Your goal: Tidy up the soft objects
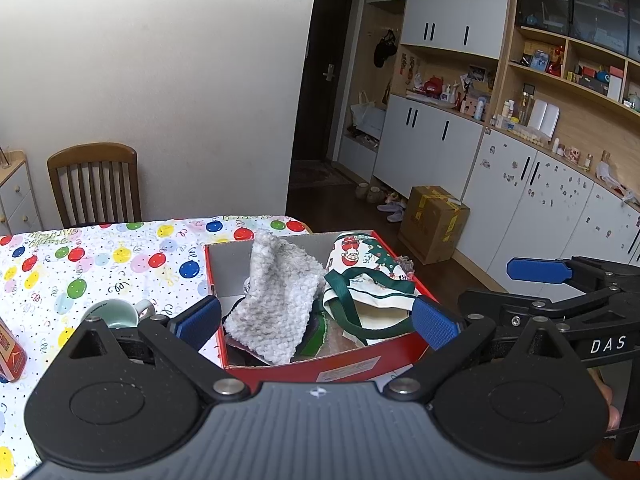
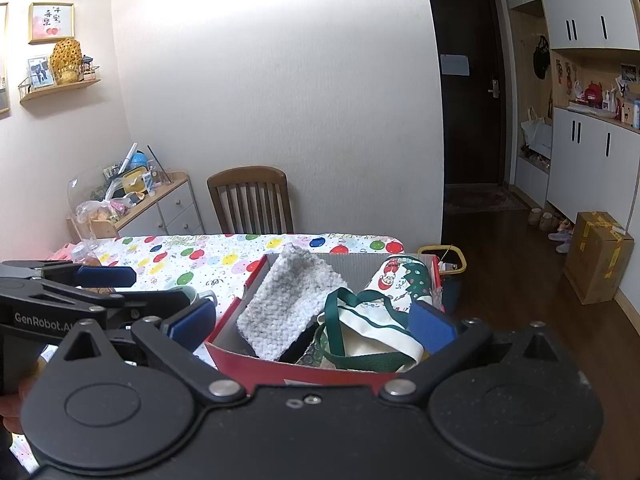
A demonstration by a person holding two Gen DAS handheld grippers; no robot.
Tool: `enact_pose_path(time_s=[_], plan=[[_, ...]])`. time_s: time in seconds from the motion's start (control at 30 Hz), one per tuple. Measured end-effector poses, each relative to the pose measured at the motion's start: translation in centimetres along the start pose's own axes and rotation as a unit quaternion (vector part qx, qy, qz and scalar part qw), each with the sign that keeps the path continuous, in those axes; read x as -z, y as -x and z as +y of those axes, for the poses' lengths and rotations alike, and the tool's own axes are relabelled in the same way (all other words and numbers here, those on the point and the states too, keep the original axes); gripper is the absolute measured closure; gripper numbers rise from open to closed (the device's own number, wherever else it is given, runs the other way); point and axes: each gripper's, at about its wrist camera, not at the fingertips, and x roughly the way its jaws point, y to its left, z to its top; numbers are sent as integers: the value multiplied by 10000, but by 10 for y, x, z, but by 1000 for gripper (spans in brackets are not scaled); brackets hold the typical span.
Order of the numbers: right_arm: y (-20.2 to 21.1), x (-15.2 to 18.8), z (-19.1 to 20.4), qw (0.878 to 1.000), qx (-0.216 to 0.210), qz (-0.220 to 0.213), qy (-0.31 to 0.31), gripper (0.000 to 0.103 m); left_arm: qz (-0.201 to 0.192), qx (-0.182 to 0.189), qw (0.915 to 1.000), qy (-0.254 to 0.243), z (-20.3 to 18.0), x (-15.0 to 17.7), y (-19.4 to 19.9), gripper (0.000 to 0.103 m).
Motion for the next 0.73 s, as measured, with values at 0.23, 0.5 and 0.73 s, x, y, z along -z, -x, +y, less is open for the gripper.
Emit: enact_pose_path(time_s=[0.23, 0.5, 0.73], plan=[[-1, 0, -2, 10000, 11, 13, -17, 0, 23, 30, 10000, -1, -2, -1, -4, 1], [0, 1, -5, 10000, 26, 12, -45, 0, 27, 39, 10000, -14, -2, -2, -6, 1], [1, 1, -8, 10000, 58, 18, -66, 0, 73, 74, 9999, 23, -3, -2, -10, 1]])
